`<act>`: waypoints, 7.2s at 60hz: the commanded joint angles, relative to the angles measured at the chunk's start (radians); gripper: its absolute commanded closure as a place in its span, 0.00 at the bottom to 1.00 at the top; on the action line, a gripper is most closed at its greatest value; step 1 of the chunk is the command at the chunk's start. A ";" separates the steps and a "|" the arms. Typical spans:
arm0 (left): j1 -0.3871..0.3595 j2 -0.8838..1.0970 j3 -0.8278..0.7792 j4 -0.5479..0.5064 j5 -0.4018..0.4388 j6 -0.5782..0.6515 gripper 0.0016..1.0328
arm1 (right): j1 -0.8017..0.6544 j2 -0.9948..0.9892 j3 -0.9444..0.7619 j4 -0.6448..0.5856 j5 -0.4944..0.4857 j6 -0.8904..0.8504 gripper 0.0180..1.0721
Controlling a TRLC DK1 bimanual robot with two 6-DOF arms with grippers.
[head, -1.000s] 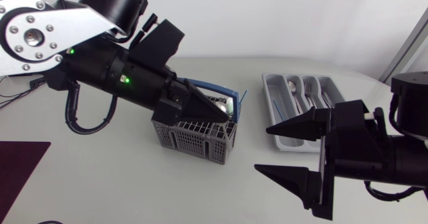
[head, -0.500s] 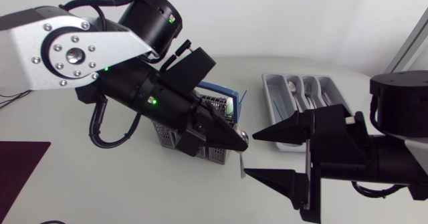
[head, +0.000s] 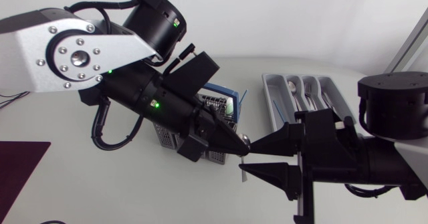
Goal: Unload the cutlery basket into the drawer organizer.
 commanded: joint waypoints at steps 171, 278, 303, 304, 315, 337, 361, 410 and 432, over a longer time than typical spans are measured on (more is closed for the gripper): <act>0.430 -0.228 -0.258 -0.005 -0.347 0.122 0.05 | -0.955 0.771 -0.034 0.553 0.267 -1.051 0.80; 0.458 0.051 -0.454 0.440 -0.622 0.118 0.05 | -0.430 1.160 0.817 -0.071 0.034 0.150 0.10; 0.489 0.120 -0.409 0.526 -0.660 0.119 0.05 | -0.394 1.113 0.723 -0.097 -0.092 0.119 0.10; 0.492 0.124 -0.406 0.534 -0.660 0.119 0.05 | -0.394 1.105 0.714 -0.097 -0.093 0.115 0.10; 0.513 0.193 -0.348 0.567 -0.662 0.122 0.05 | -0.384 1.019 0.598 -0.099 -0.096 0.081 0.10; 0.481 0.350 -0.144 0.576 -0.662 0.095 0.05 | -0.335 0.800 0.394 -0.125 -0.098 0.058 0.10; 0.403 0.554 0.135 0.503 -0.688 0.063 0.05 | -0.190 0.732 0.341 -0.133 -0.067 0.092 0.10; 0.512 0.040 -0.294 0.514 -0.625 0.152 0.05 | 0.137 0.182 0.010 0.095 0.382 -0.033 0.18; 0.478 -0.126 -0.462 0.529 -0.569 0.218 0.05 | 0.156 0.334 0.028 0.237 0.387 -0.072 0.33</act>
